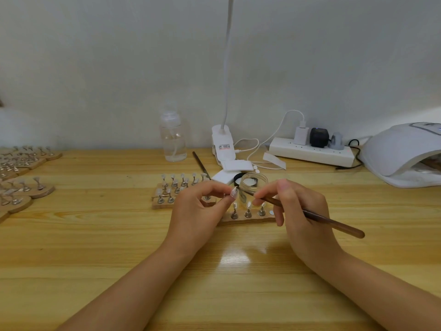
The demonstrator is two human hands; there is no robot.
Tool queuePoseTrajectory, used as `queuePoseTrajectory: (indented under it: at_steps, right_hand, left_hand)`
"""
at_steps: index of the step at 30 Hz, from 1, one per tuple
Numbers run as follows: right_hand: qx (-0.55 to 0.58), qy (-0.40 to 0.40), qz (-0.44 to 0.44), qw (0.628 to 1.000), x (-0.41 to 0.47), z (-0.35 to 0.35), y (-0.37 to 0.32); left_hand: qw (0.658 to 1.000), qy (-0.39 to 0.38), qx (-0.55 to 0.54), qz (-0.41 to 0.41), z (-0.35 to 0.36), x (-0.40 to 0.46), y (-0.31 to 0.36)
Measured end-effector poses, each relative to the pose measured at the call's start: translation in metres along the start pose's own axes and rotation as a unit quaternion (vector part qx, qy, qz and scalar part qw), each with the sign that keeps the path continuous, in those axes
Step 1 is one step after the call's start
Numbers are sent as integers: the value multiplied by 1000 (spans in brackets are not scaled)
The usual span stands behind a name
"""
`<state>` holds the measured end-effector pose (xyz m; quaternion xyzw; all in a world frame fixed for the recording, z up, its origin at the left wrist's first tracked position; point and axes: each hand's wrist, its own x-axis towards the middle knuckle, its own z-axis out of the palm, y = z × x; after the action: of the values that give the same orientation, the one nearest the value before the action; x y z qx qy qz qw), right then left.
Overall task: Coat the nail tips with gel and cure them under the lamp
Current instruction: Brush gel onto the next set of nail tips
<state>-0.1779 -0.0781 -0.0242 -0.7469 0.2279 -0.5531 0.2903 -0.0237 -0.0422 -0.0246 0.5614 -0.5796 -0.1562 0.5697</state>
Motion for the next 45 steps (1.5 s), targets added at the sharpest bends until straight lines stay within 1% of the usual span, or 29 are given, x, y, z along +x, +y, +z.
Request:
queuePoseTrajectory:
  at_steps: [3, 5, 8, 11, 16, 19, 21, 23, 26, 28, 30, 33, 35, 39, 45]
  right_hand:
    - [47, -20, -16, 999, -2, 1, -1]
    - [68, -15, -24, 997, -3, 1, 0]
    - [17, -1, -29, 999, -1, 0, 1]
    - [-15, -5, -5, 1000, 0, 0, 1]
    - [62, -1, -6, 998, -1, 1, 0]
    - [25, 5, 1, 1000, 1, -1, 0]
    - [-12, -12, 7, 1000, 2, -1, -1]
    - [-20, -29, 6, 999, 1, 0, -2]
    - [43, -35, -1, 998, -2, 1, -2]
    - [60, -22, -10, 998, -2, -1, -3]
    - [30, 4, -24, 999, 1, -3, -3]
    - [-37, 47, -15, 998, 6, -5, -3]
    - [-76, 53, -13, 996, 7, -4, -2]
    - [-127, 10, -12, 992, 6, -2, 0]
    - [-112, -37, 4, 993, 6, 0, -4]
  left_hand:
    - [1000, 7, 1, -3, 0, 0, 0]
    - [1000, 9, 2, -2, 1, 0, 0]
    - [1000, 9, 8, -3, 0, 0, -1]
    - [1000, 12, 11, -4, 0, 0, -1]
    - [1000, 18, 7, -5, 1, 1, -1]
    - [1000, 16, 3, -5, 0, 0, -2]
    - [1000, 15, 7, -3, 0, 0, -2]
    - [1000, 13, 10, -3, 0, 0, -2]
    - [1000, 18, 2, -15, 0, 0, -1]
    - [1000, 19, 4, -20, 0, 0, 1]
    - [1000, 15, 2, -19, 0, 0, 2]
    - [1000, 6, -1, -3, -1, 0, 3]
    - [1000, -4, -1, 16, 0, -1, 3]
    - [998, -19, 14, 50, 0, -1, 2]
    - [994, -34, 8, 101, 1, -2, 3]
